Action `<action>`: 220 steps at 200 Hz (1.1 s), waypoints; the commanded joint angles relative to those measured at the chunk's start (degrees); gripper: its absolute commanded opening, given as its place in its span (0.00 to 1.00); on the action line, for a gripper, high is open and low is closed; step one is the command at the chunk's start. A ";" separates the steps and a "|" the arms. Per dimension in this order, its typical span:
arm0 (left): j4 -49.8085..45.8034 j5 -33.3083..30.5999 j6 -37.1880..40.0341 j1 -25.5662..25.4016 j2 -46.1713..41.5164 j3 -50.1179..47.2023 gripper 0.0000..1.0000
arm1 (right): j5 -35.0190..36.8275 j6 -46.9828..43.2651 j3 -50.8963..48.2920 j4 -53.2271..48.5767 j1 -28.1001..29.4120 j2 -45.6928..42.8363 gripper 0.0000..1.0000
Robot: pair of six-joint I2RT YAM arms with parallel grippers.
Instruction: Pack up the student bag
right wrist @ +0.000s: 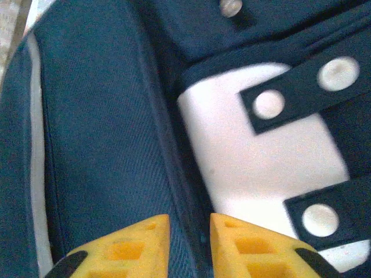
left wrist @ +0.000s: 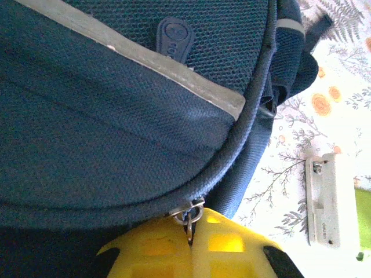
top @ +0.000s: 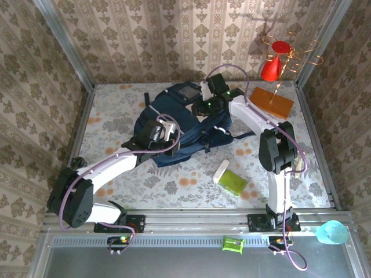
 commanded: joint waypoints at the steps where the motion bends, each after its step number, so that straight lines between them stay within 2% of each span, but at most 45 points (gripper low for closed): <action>1: 3.57 0.22 -2.15 -0.87 1.30 1.26 0.00 | 5.47 4.88 -7.34 6.96 -0.05 -6.87 0.42; 19: 4.60 -0.42 -2.32 -1.74 1.91 1.27 0.00 | 1.38 10.74 -17.53 15.14 0.90 -12.75 0.59; 27: 4.86 -0.44 -2.24 -1.97 2.10 1.15 0.00 | 1.35 13.25 -21.08 17.33 1.71 -14.79 0.63; 59: 5.57 -0.17 -2.24 -2.55 2.42 0.19 0.00 | -0.27 21.98 -29.84 26.21 5.25 -17.79 0.70; 82: 6.19 -0.26 -2.40 -2.76 1.95 -0.71 0.00 | -0.36 27.63 -32.75 31.96 6.57 -16.62 0.70; 101: 6.38 -0.53 -2.34 -2.87 1.43 -1.40 0.00 | -1.52 31.98 -34.45 37.26 6.92 -15.01 0.64; 118: 5.60 -1.11 -1.75 -2.92 0.57 -1.83 0.00 | -1.84 34.24 -35.26 40.31 6.99 -13.97 0.54; 152: 2.67 -3.32 0.42 -2.93 -2.39 -2.95 0.00 | 2.43 33.84 -37.47 40.70 5.65 -14.69 0.16; 170: 0.32 -4.72 2.13 -2.80 -3.11 -3.18 0.00 | 2.30 32.69 -38.12 40.46 3.71 -15.03 0.02; 176: -0.52 -5.56 2.76 -2.56 -3.30 -3.26 0.00 | 1.94 32.11 -38.34 40.19 2.96 -15.17 0.00; 220: -4.93 -10.29 7.70 -0.86 -3.77 -2.87 0.00 | -2.52 21.56 -34.76 31.41 -1.10 -15.73 0.00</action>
